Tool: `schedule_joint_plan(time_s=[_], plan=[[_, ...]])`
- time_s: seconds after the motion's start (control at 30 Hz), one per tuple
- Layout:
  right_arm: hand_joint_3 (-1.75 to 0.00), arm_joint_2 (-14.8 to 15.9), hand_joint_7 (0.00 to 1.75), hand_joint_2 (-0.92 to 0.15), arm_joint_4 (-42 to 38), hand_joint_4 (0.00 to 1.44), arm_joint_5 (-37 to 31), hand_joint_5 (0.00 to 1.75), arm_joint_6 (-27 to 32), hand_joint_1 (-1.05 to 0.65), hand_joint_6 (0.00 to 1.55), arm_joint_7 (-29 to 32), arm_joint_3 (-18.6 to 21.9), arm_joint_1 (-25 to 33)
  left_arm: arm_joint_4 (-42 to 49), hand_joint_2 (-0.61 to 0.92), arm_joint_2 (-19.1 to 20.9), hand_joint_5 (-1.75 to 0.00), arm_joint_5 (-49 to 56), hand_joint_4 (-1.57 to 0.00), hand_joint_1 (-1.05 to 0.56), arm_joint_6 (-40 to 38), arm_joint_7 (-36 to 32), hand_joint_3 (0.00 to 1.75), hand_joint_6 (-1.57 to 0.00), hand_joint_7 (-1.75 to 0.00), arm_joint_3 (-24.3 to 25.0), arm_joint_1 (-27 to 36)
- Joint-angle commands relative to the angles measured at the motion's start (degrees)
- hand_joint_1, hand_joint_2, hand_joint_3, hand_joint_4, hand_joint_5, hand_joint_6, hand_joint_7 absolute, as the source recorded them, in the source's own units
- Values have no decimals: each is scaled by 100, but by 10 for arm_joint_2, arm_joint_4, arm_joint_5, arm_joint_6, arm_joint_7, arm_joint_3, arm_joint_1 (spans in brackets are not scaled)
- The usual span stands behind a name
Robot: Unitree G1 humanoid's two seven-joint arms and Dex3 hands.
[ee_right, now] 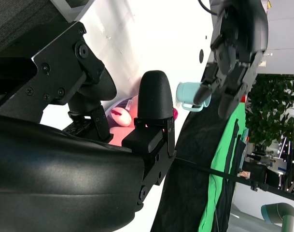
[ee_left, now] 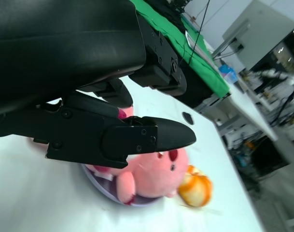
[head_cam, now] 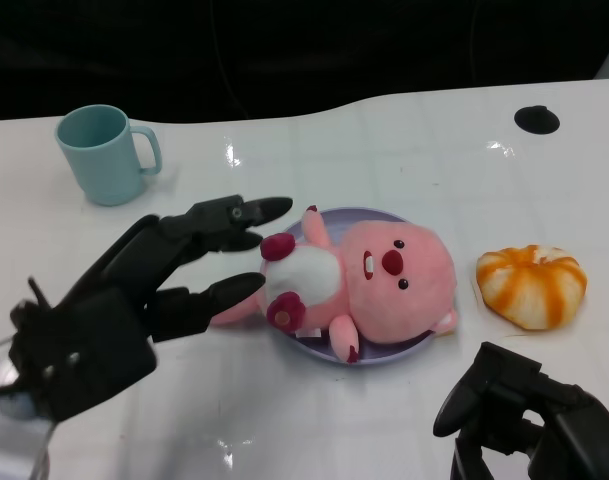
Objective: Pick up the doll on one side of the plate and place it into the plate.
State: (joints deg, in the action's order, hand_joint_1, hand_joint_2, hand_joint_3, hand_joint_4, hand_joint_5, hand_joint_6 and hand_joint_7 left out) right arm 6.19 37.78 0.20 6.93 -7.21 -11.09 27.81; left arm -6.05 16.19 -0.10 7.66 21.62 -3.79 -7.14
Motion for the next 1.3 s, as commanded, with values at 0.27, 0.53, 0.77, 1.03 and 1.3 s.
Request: schedule_joint_plan(time_s=[0.27,0.53,0.77,1.03,1.3], plan=[[-139,0,156,-42,7,71,-5,175,2,9,61,5,-1,1,-151,44,-68,-151,-197,-71,-6,-234,-44,139,-64,-142,57,118],[-139,2,156,-42,5,72,2,175,-3,9,61,1,3,-1,-253,53,-57,-169,-280,-83,-4,-385,-67,139,-68,-159,89,193],[-139,6,155,-43,2,72,8,175,-9,9,61,-4,13,0,-284,54,-58,-175,-318,-90,-2,-447,-83,139,-75,-167,99,218],[-138,8,155,-42,4,72,9,175,-12,7,61,-11,21,3,-242,45,-55,-175,-356,-94,-5,-484,-76,150,-75,-174,119,203],[-139,8,154,-40,6,73,6,175,-10,8,62,-13,22,6,-220,45,-36,-175,-366,-93,-6,-497,-62,150,-75,-171,116,189]])
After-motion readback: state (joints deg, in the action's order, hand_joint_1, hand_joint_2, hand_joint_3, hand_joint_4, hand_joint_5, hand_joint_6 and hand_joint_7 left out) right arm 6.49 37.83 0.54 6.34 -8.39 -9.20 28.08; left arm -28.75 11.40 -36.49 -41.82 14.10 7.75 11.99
